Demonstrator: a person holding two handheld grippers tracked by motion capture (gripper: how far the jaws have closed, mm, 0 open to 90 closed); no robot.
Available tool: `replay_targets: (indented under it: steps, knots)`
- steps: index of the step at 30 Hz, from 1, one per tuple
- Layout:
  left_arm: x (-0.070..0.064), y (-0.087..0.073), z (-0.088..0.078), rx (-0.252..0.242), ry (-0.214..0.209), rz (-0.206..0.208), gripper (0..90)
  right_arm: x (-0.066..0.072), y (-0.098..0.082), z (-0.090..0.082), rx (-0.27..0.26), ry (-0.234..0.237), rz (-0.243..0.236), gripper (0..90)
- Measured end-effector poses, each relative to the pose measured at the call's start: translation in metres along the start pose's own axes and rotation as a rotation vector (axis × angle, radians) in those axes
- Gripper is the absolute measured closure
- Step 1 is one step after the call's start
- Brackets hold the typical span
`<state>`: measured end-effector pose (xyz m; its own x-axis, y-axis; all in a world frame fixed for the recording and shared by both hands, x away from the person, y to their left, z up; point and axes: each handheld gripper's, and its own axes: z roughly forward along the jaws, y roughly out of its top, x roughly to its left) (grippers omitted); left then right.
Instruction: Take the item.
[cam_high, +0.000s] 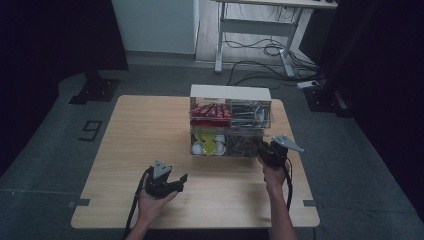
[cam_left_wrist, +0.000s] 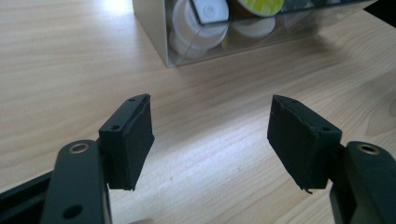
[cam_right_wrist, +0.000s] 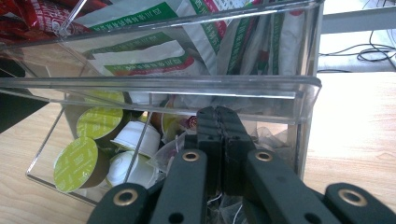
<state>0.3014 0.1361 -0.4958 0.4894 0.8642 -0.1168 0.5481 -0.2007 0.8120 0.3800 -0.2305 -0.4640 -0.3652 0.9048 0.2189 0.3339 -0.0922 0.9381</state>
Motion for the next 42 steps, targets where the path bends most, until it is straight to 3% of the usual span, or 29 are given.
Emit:
replay_targets:
  steps: [12, 28, 42]
  knots:
    - [-0.019, 0.023, 0.018, -0.012, 0.012, 0.045, 31.6, 0.000, 0.001, -0.001, -0.003, -0.002, 0.004, 88.3]
    - [-0.036, 0.053, 0.044, -0.012, 0.048, 0.072, 31.4, -0.003, 0.002, -0.004, -0.013, 0.003, 0.011, 88.4]
    - [-0.042, 0.062, 0.066, -0.006, 0.077, 0.080, 31.7, -0.004, 0.002, -0.005, -0.018, 0.003, 0.017, 88.3]
